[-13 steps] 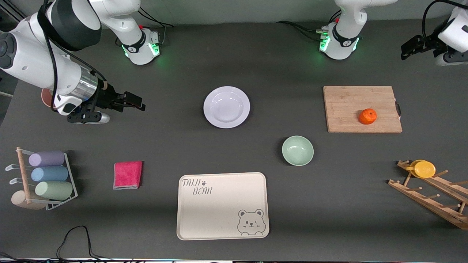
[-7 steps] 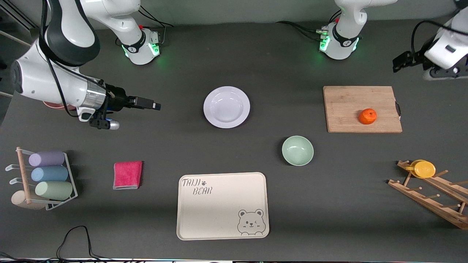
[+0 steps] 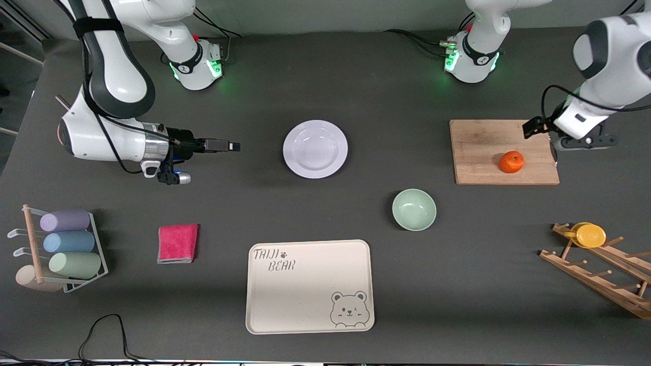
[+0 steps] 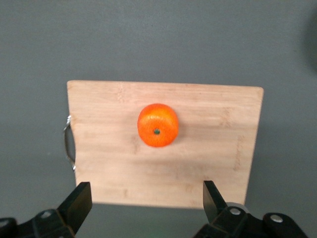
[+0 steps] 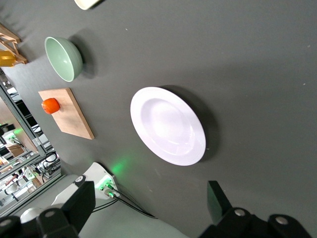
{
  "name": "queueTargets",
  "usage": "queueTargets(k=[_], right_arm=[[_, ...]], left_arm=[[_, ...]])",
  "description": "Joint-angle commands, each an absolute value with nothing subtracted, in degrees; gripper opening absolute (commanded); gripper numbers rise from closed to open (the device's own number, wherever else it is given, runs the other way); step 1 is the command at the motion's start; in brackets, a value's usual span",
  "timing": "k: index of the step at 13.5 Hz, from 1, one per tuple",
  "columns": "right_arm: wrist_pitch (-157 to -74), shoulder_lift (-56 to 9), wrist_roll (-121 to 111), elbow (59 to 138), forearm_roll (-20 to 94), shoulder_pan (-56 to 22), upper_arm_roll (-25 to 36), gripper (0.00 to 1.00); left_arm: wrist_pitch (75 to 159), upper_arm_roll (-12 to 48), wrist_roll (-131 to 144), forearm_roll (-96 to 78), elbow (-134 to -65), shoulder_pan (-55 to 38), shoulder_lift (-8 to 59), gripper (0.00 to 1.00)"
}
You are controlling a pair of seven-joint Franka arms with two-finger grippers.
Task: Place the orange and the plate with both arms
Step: 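Grasp the orange with the left gripper while the right gripper grips the plate rim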
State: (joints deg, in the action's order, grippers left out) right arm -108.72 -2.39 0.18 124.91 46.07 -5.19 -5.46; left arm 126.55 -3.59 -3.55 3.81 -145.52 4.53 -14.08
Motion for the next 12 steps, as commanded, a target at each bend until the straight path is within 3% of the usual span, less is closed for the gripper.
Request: queueTargets(k=[1, 12], right_arm=[[-109.34, -2.72, -4.11, 126.91, 47.72, -5.19, -5.27, 1.00], [-115.30, -19.15, -38.75, 133.24, 67.40, -5.45, -4.92, 1.00]], left_arm=[[134.62, -3.43, -4.39, 4.22, -150.28, 5.62, -12.14, 1.00], [151.43, -3.25, -3.96, 3.60, -152.93, 5.54, 2.54, 1.00]])
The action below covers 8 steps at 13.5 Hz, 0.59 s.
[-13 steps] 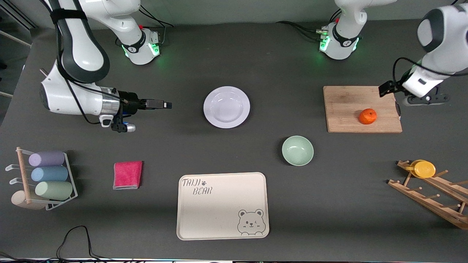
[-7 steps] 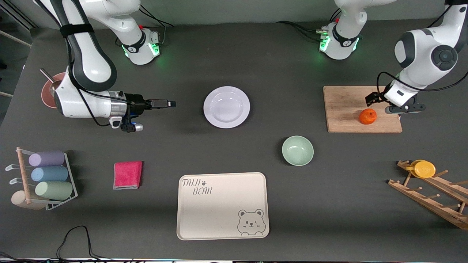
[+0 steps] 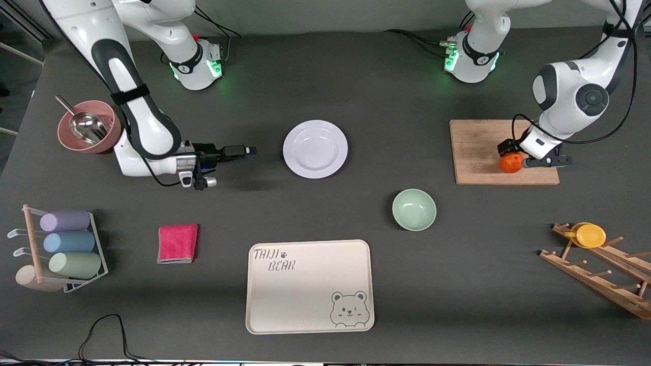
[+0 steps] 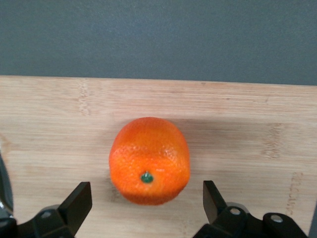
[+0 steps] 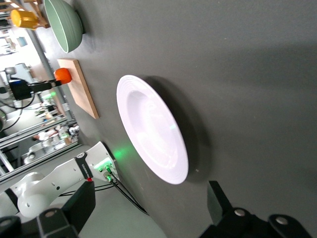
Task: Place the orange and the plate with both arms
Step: 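Grasp the orange with the left gripper while the right gripper grips the plate rim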
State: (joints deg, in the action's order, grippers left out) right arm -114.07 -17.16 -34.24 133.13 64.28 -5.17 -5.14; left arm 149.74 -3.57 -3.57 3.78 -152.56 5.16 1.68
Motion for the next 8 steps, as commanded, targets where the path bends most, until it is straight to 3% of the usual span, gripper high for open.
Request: queueTargets(k=[1, 4, 5, 6, 8], right_arm=[[-115.92, -19.42, -38.76, 133.42, 67.93, -6.15, -5.01, 1.00], [-117.15, -19.42, -38.76, 133.77, 70.74, -7.47, -5.01, 1.00], [-117.25, -19.42, -38.76, 133.86, 71.27, -7.56, -5.01, 1.00], [-117.33, -19.42, -38.76, 133.94, 71.37, -7.56, -5.01, 1.00], [-117.60, -20.12, -38.93, 134.12, 72.06, -8.61, -5.01, 1.00]], left_arm=[[152.57, -3.25, -3.96, 3.60, -152.93, 5.54, 3.07, 1.00], [154.33, -3.25, -3.96, 3.60, -152.93, 5.54, 4.22, 0.99], [154.42, -3.25, -4.39, 3.69, -152.93, 5.54, 4.31, 0.64], [154.34, -3.25, -4.22, 3.60, -152.93, 5.10, 4.05, 0.01], [154.34, -3.25, -4.13, 3.60, -152.93, 5.10, 4.04, 0.00]])
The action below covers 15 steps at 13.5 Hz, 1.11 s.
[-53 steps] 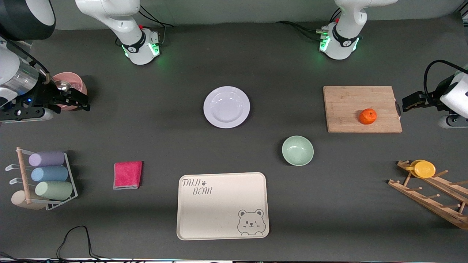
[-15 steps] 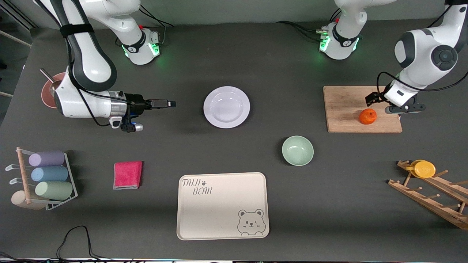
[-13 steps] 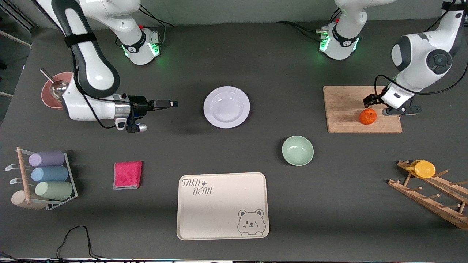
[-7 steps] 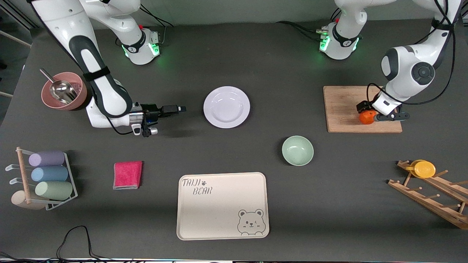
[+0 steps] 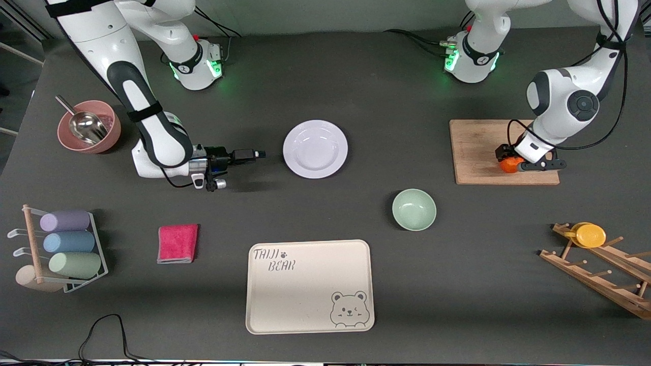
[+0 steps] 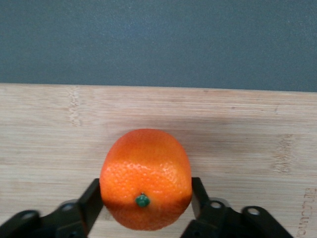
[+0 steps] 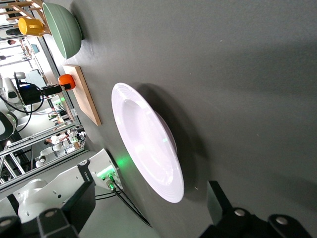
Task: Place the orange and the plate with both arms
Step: 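Grasp the orange with the left gripper while the right gripper grips the plate rim, then carry the orange with the left gripper over the white plate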
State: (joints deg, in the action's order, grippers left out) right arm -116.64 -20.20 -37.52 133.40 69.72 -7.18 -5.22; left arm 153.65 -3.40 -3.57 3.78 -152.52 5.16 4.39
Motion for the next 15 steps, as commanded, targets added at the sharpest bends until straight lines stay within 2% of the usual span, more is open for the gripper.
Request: queueTargets(k=[1, 5, 10, 12, 15], right_arm=[[-118.21, -20.30, -39.54, 134.21, 73.98, -9.66, -5.01, 1.00], [-120.85, -20.48, -40.08, 134.12, 77.08, -12.22, -5.01, 1.00], [-120.85, -23.37, -45.59, 134.21, 78.21, -12.39, -5.01, 1.00], [-120.50, -25.30, -49.38, 134.21, 79.45, -12.48, -5.10, 1.00], [-120.67, -26.54, -52.20, 134.21, 83.83, -14.50, -5.10, 1.00]], left_arm=[[154.25, -3.25, -4.13, 3.60, -152.93, 5.10, 4.04, 0.00], [153.20, -3.16, -4.04, 3.60, -152.93, 5.01, 2.82, 0.00], [140.40, -2.20, -3.43, 3.60, -150.48, 3.79, -7.10, 0.00], [130.49, -1.15, -3.43, 3.60, -145.05, 3.78, -9.48, 0.00], [114.66, -0.88, -3.60, 3.69, -132.41, 3.69, -9.67, 0.00]])
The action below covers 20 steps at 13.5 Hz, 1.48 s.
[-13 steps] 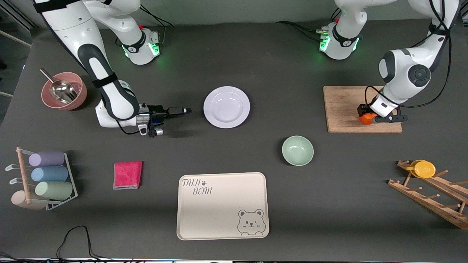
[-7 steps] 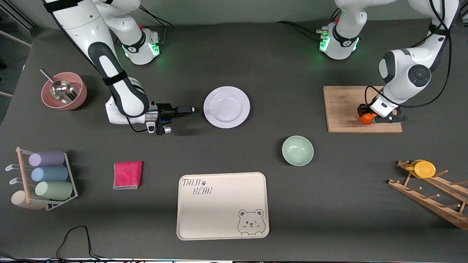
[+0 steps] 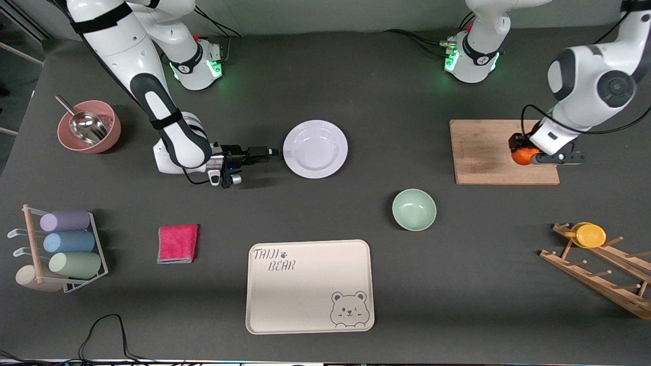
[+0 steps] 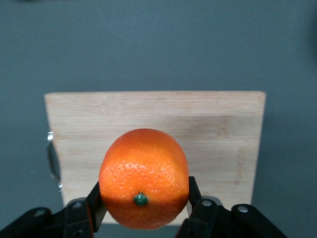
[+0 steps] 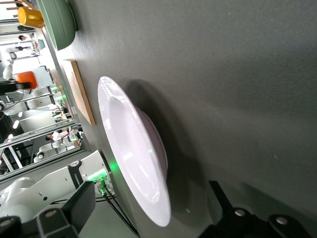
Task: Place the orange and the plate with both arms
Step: 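Carry the orange with the left gripper over the white plate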
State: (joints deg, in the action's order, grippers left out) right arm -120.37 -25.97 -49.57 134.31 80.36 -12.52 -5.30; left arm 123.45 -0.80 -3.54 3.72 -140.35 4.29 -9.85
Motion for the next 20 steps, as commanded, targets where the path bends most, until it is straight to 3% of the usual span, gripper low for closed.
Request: queueTargets(k=[1, 6, 9, 16, 20], right_arm=[[-120.76, -27.07, -52.73, 134.21, 85.24, -15.02, -5.10, 1.00], [-120.94, -27.51, -53.26, 134.12, 87.53, -15.82, -5.10, 1.00], [-120.94, -27.42, -53.26, 134.12, 88.33, -16.52, -5.10, 1.00], [-120.94, -27.86, -53.26, 134.03, 88.42, -16.44, -5.01, 1.00], [-120.94, -27.95, -53.26, 133.95, 88.51, -16.26, -4.92, 1.00]], left_arm=[[110.26, -0.88, -3.86, 3.69, -128.10, 3.52, -9.49, 0.00], [89.78, -0.18, -3.43, 3.96, -105.16, 2.11, -4.50, 0.00], [82.55, 0.70, -3.17, 3.69, -94.34, 2.02, 0.07, 0.00], [81.47, 2.54, 13.06, -1.48, -90.88, -7.28, 3.77, 0.00], [86.21, 11.40, 34.14, -2.81, -84.13, -11.33, 12.63, 0.00]])
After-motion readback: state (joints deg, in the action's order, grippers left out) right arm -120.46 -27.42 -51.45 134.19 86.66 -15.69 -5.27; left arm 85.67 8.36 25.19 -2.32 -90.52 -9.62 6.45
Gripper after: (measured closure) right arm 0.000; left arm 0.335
